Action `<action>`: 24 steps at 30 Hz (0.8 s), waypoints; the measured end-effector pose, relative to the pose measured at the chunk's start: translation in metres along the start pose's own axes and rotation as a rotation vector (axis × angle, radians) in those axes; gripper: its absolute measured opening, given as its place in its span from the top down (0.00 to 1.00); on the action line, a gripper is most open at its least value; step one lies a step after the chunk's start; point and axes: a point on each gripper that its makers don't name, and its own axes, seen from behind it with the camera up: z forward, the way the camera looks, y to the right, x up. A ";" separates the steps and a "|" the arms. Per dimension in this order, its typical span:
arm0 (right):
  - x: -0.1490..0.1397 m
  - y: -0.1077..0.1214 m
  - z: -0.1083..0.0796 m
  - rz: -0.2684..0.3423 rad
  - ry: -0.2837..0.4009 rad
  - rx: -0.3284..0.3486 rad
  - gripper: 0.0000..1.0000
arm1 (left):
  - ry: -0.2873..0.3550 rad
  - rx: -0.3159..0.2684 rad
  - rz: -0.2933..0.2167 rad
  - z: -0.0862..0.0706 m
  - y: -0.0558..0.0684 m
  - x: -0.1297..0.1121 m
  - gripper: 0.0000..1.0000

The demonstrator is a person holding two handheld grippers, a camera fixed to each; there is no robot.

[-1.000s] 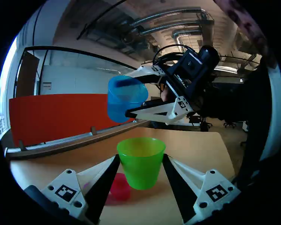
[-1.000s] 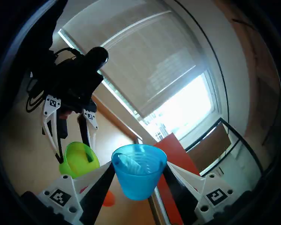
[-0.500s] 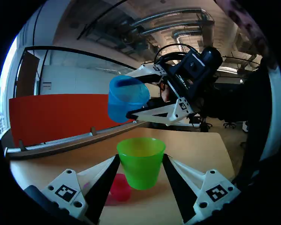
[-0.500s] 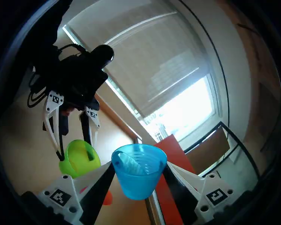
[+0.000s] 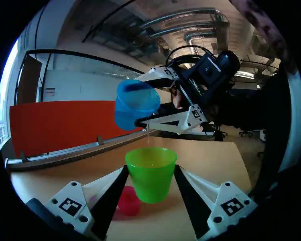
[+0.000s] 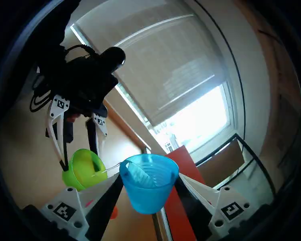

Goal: Pour water

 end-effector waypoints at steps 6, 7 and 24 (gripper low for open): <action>0.000 0.000 0.000 -0.015 -0.002 -0.002 0.11 | 0.000 -0.003 0.002 0.001 0.002 0.001 0.17; 0.000 0.000 0.000 -0.016 -0.003 -0.002 0.11 | 0.000 -0.002 0.003 0.001 0.002 0.001 0.17; 0.004 0.003 -0.001 -0.046 -0.008 -0.009 0.11 | 0.001 -0.002 0.008 0.001 0.003 0.001 0.17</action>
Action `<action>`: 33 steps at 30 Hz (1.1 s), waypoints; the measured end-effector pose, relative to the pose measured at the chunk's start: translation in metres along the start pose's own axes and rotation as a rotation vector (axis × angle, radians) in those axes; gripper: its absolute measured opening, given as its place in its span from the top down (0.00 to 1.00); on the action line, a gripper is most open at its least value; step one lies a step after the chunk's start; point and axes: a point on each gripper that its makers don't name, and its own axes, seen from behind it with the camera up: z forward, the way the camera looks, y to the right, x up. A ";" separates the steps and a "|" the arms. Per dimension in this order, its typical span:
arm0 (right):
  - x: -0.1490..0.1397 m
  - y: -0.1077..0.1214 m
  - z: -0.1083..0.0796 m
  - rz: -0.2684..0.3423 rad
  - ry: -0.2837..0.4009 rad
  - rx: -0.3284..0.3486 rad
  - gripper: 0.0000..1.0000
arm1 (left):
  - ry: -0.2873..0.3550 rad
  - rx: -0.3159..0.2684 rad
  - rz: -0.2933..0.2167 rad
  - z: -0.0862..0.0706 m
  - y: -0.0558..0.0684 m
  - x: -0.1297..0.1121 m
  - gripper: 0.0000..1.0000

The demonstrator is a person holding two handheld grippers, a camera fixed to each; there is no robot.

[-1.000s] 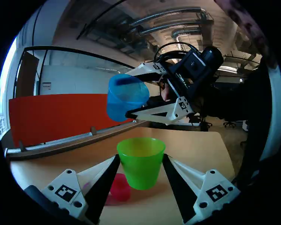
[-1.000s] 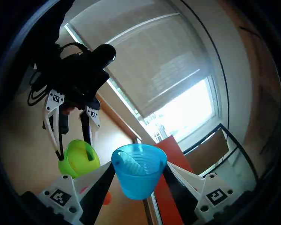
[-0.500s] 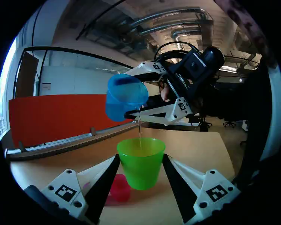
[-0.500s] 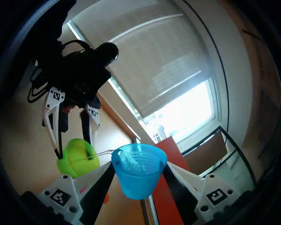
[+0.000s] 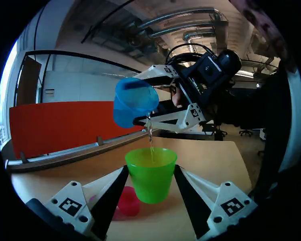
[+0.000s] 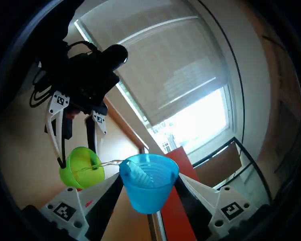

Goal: Pour water

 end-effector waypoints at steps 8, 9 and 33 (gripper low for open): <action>0.001 0.002 0.000 -0.014 -0.002 -0.002 0.11 | 0.003 0.002 0.001 0.000 0.000 0.002 0.17; 0.001 0.002 0.000 -0.015 -0.002 -0.002 0.11 | 0.004 0.001 0.001 0.000 0.000 0.002 0.17; 0.001 0.007 0.000 -0.051 0.001 -0.011 0.11 | 0.007 0.004 0.002 -0.001 0.000 0.002 0.17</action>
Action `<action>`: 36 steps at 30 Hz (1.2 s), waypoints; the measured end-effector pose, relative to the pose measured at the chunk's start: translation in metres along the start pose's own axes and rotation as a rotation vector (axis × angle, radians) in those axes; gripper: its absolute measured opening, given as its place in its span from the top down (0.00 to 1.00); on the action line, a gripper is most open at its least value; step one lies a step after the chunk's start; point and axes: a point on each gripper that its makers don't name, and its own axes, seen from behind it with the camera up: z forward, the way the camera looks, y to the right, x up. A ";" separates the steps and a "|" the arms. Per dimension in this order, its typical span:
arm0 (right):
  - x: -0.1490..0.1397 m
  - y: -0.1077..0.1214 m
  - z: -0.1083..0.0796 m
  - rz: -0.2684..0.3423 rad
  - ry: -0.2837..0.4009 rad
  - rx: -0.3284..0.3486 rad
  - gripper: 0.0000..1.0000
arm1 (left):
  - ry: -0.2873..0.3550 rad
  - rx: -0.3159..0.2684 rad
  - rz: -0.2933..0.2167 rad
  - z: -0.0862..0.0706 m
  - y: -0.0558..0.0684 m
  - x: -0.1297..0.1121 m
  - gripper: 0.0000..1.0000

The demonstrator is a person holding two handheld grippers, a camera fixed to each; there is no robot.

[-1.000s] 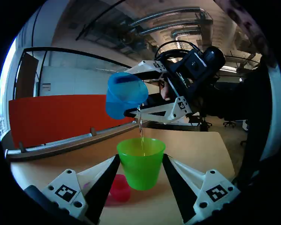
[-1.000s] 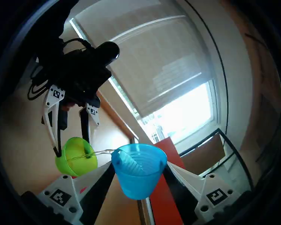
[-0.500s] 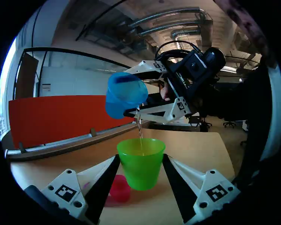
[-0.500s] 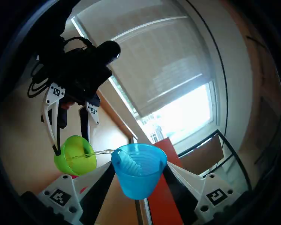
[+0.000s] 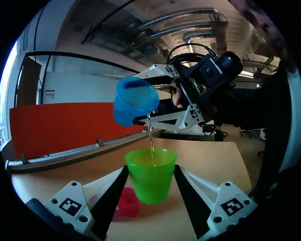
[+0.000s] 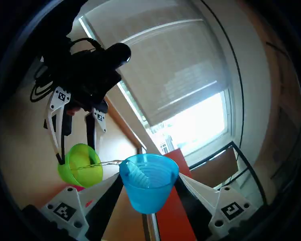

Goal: Pour water

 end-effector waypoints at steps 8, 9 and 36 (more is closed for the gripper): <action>0.001 0.000 0.000 -0.017 0.003 -0.001 0.11 | -0.001 0.000 -0.002 0.000 -0.001 0.000 0.17; 0.001 0.000 0.000 -0.019 0.003 -0.001 0.11 | 0.000 0.000 -0.003 0.000 -0.001 0.000 0.17; 0.009 -0.004 0.002 -0.077 0.008 0.005 0.11 | 0.004 -0.001 -0.009 0.002 0.000 0.001 0.17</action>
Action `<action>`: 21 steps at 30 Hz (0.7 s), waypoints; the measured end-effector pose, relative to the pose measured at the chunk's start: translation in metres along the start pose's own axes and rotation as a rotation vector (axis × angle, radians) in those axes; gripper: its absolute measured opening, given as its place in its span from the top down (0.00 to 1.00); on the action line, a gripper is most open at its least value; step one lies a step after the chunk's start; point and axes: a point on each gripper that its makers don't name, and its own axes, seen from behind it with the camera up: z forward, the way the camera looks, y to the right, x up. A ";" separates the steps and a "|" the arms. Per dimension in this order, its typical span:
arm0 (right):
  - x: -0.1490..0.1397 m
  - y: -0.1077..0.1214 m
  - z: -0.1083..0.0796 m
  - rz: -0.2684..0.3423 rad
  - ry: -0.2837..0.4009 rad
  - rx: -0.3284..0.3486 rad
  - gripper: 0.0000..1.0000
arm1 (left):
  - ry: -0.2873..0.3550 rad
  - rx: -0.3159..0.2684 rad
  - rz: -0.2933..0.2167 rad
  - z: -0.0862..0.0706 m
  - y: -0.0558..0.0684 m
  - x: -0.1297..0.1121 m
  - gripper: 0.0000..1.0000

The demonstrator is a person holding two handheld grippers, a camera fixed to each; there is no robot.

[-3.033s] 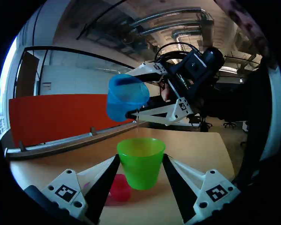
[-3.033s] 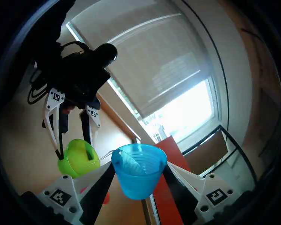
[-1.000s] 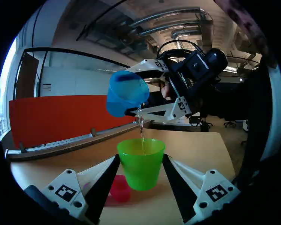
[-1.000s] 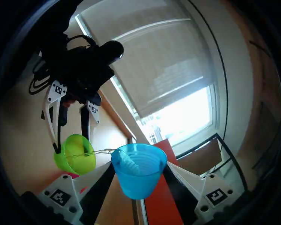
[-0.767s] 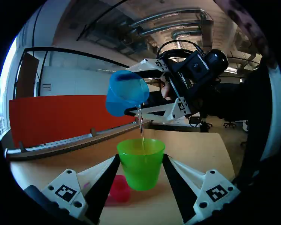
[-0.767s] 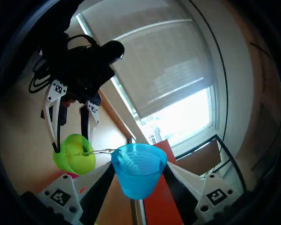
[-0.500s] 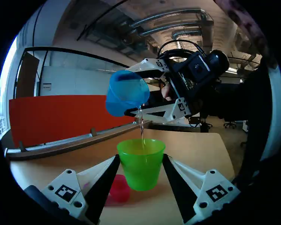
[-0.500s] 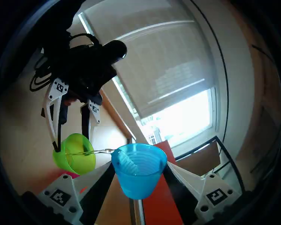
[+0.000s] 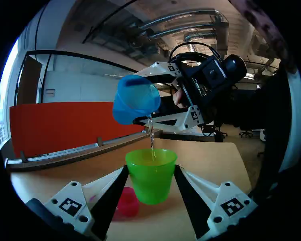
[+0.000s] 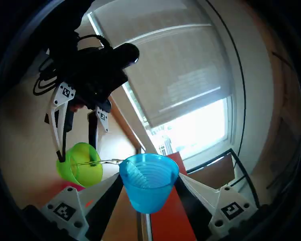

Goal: Pour water

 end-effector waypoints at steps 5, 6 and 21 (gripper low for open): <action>0.002 -0.001 -0.001 -0.010 -0.002 0.000 0.11 | 0.001 0.001 -0.001 0.000 0.000 0.000 0.17; 0.002 -0.001 -0.001 -0.012 -0.001 0.000 0.11 | 0.001 0.001 -0.001 0.000 0.000 0.000 0.17; 0.006 -0.001 0.001 -0.042 0.000 -0.004 0.11 | 0.004 0.002 -0.001 -0.001 0.001 0.000 0.17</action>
